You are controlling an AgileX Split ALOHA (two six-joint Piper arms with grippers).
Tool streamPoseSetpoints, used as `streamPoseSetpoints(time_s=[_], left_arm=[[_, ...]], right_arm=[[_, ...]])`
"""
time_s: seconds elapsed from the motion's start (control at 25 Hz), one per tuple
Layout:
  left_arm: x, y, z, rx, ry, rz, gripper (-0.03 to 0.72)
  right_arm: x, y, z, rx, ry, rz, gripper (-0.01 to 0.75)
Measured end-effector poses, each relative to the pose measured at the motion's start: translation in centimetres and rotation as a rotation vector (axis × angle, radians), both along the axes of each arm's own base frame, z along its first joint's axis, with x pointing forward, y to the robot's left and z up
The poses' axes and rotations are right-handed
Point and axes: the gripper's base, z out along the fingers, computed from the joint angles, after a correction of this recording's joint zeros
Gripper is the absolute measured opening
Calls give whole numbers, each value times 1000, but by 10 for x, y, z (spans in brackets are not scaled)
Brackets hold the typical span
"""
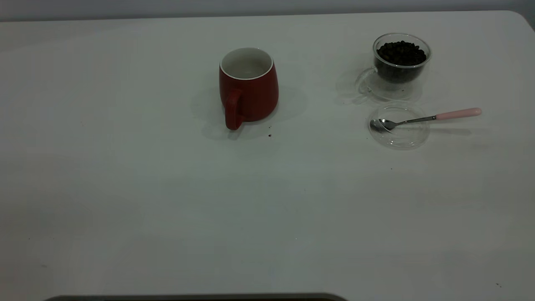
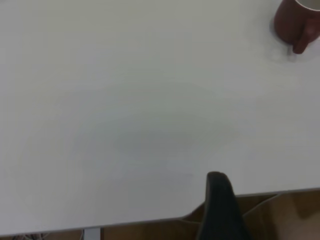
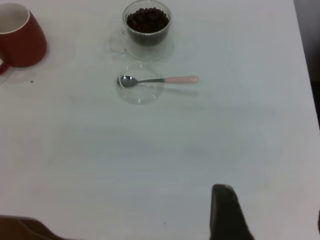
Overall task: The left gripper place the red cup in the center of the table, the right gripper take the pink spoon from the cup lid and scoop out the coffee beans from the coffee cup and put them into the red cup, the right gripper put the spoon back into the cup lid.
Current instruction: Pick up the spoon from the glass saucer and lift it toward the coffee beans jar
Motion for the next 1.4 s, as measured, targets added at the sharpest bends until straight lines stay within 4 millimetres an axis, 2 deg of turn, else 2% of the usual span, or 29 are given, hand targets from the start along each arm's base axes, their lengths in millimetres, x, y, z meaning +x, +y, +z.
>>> streamPoseSetpoints(time_s=[0.48, 0.64, 0.72, 0.84, 1.08, 1.32, 1.4], left_arm=[[0, 0, 0, 0, 0, 0, 538], [0, 0, 0, 0, 0, 0, 538], [0, 0, 0, 0, 0, 0, 538], [0, 0, 0, 0, 0, 0, 538], [0, 0, 0, 0, 0, 0, 538], [0, 0, 0, -1, 0, 1, 538], [0, 0, 0, -1, 0, 1, 538]], right_arm=[[4, 8, 2, 99, 16, 34, 470], [25, 11, 2, 197, 166, 10, 556], [41, 14, 2, 238, 225, 7, 618], [75, 15, -2, 263, 300, 3, 659], [153, 18, -31, 267, 446, 39, 657], [234, 21, -61, 270, 493, 101, 636], [261, 22, -77, 274, 530, 117, 627]])
